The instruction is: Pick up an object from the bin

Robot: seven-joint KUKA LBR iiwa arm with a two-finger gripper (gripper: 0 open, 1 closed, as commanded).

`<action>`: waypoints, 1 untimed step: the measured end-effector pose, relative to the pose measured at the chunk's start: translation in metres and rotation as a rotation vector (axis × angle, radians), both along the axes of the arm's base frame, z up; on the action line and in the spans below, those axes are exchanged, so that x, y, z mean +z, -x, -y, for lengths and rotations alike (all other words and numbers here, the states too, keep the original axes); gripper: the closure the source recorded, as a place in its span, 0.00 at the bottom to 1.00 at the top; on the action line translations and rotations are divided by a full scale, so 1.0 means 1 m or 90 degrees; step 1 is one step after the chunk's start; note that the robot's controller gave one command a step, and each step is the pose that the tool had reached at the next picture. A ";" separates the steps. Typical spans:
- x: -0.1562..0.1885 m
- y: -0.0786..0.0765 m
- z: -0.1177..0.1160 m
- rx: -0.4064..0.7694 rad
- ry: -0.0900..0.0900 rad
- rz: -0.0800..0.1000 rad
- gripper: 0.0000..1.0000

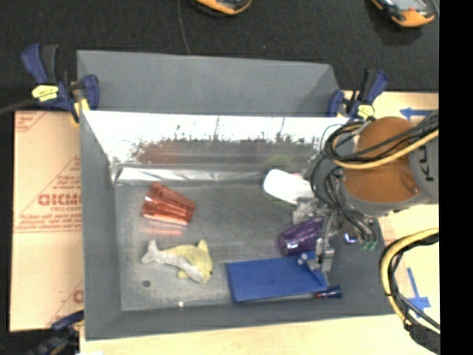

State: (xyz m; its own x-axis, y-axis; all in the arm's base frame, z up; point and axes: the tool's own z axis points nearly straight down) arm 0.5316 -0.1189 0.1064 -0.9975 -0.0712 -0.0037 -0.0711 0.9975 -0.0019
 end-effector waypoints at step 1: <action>-0.032 0.000 0.010 -0.073 -0.003 0.003 1.00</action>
Offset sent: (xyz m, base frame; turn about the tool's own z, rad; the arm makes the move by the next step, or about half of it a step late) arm 0.0000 0.0000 0.0000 0.0000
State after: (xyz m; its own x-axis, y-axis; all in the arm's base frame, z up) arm 0.5319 -0.1293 0.0746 -0.9990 0.0431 -0.0090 0.0431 0.9991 0.0028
